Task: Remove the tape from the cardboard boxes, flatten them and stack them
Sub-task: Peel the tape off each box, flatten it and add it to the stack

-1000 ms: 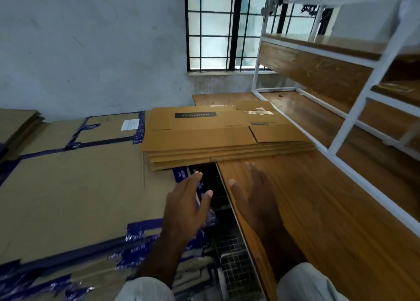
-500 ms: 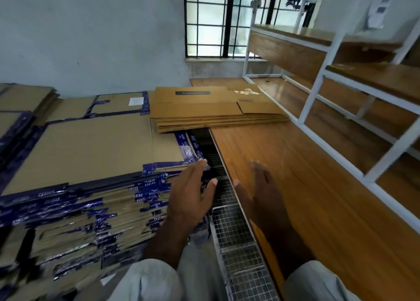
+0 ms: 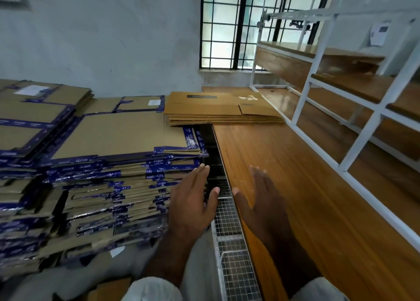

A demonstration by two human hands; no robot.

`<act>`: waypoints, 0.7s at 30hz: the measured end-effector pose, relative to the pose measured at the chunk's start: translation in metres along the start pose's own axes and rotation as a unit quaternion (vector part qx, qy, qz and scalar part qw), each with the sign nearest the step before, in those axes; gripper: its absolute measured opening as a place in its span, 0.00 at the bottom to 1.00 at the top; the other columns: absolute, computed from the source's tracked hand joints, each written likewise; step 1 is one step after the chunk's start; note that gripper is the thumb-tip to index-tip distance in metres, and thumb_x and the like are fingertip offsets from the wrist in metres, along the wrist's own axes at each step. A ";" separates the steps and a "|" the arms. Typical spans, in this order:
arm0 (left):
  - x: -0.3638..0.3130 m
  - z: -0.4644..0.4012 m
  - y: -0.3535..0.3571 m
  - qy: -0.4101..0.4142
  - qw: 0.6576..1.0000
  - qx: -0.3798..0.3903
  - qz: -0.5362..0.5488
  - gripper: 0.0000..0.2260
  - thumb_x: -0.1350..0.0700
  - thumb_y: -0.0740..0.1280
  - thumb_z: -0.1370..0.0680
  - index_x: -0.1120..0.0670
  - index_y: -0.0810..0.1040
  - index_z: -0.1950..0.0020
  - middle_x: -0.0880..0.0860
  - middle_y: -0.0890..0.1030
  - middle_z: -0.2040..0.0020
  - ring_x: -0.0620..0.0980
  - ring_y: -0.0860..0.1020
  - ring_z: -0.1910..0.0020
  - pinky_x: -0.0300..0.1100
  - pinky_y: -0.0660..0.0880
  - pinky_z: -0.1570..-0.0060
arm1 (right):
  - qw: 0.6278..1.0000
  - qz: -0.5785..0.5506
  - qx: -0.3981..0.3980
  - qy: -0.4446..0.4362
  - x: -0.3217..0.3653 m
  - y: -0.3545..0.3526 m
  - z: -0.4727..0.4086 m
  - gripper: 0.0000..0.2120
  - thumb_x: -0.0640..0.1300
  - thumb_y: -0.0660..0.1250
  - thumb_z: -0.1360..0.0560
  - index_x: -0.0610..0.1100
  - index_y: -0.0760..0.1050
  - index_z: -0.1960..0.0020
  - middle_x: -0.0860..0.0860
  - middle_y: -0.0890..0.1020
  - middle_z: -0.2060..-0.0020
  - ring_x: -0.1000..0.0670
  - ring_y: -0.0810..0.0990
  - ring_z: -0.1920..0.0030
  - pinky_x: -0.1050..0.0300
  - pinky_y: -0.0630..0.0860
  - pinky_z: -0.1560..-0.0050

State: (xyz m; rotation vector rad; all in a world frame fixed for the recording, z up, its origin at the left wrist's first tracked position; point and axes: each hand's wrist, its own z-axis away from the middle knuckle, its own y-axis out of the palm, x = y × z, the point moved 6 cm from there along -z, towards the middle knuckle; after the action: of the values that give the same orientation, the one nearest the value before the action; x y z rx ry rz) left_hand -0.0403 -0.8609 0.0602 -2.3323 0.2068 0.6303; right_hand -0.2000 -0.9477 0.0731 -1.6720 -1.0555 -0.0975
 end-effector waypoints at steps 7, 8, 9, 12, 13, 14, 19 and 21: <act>-0.061 0.123 -0.032 -0.027 1.000 0.002 -0.015 0.25 0.44 0.61 0.18 0.57 0.75 0.26 0.54 0.76 0.28 0.53 0.75 0.30 0.56 0.74 0.35 | 0.998 -0.020 0.043 -0.033 -0.005 -0.028 0.111 0.38 0.68 0.53 0.22 0.46 0.61 0.19 0.46 0.66 0.21 0.46 0.60 0.20 0.39 0.61 0.23; -0.064 0.138 -0.040 -0.029 0.999 0.001 -0.024 0.25 0.44 0.62 0.18 0.57 0.75 0.27 0.54 0.77 0.28 0.54 0.76 0.30 0.56 0.74 0.35 | 0.997 -0.035 0.051 -0.035 -0.002 -0.027 0.122 0.39 0.68 0.54 0.22 0.45 0.61 0.19 0.45 0.67 0.21 0.44 0.61 0.20 0.38 0.62 0.23; -0.065 0.150 -0.049 -0.039 0.999 0.005 -0.032 0.25 0.45 0.62 0.18 0.57 0.75 0.27 0.54 0.77 0.28 0.55 0.76 0.31 0.57 0.75 0.36 | 0.997 -0.044 0.059 -0.037 0.002 -0.025 0.132 0.39 0.68 0.54 0.22 0.45 0.62 0.19 0.44 0.67 0.22 0.43 0.62 0.20 0.37 0.63 0.24; -0.057 0.182 -0.080 -0.093 0.992 0.023 -0.079 0.25 0.44 0.62 0.19 0.54 0.74 0.25 0.54 0.76 0.28 0.55 0.76 0.31 0.59 0.75 0.36 | 0.994 -0.048 0.085 -0.048 0.019 -0.013 0.160 0.38 0.67 0.55 0.22 0.45 0.61 0.19 0.46 0.67 0.21 0.45 0.62 0.20 0.38 0.64 0.24; -0.052 0.192 -0.091 -0.108 0.989 0.025 -0.094 0.25 0.44 0.62 0.19 0.54 0.73 0.25 0.53 0.76 0.28 0.55 0.76 0.31 0.58 0.75 0.36 | 0.993 -0.054 0.087 -0.058 0.026 -0.008 0.169 0.38 0.66 0.57 0.22 0.45 0.62 0.19 0.46 0.68 0.22 0.45 0.62 0.20 0.38 0.65 0.24; -0.049 0.202 -0.103 -0.119 0.987 0.026 -0.107 0.25 0.44 0.62 0.19 0.54 0.73 0.25 0.53 0.76 0.28 0.54 0.76 0.31 0.57 0.75 0.36 | 0.992 -0.059 0.088 -0.071 0.036 -0.002 0.176 0.37 0.65 0.59 0.21 0.44 0.63 0.20 0.45 0.69 0.22 0.44 0.64 0.21 0.38 0.66 0.25; -0.021 0.261 -0.170 -0.183 0.966 0.031 -0.181 0.27 0.41 0.59 0.19 0.53 0.73 0.25 0.53 0.76 0.28 0.53 0.75 0.31 0.53 0.70 0.35 | 0.981 -0.083 0.139 -0.108 0.090 0.041 0.220 0.37 0.65 0.57 0.22 0.43 0.64 0.20 0.44 0.70 0.23 0.41 0.64 0.21 0.34 0.66 0.27; -0.005 0.290 -0.199 -0.218 0.952 0.038 -0.211 0.27 0.41 0.60 0.20 0.53 0.72 0.25 0.53 0.76 0.28 0.54 0.75 0.32 0.52 0.69 0.39 | 0.975 -0.094 0.155 -0.126 0.115 0.062 0.241 0.38 0.66 0.57 0.22 0.42 0.66 0.21 0.42 0.71 0.25 0.39 0.66 0.22 0.33 0.68 0.28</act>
State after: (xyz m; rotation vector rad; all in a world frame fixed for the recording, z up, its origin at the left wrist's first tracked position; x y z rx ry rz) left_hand -0.0927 -0.5191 -0.0040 -2.0101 -0.4509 0.8741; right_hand -0.1932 -0.6851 -0.0049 -1.3229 -1.3451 0.1555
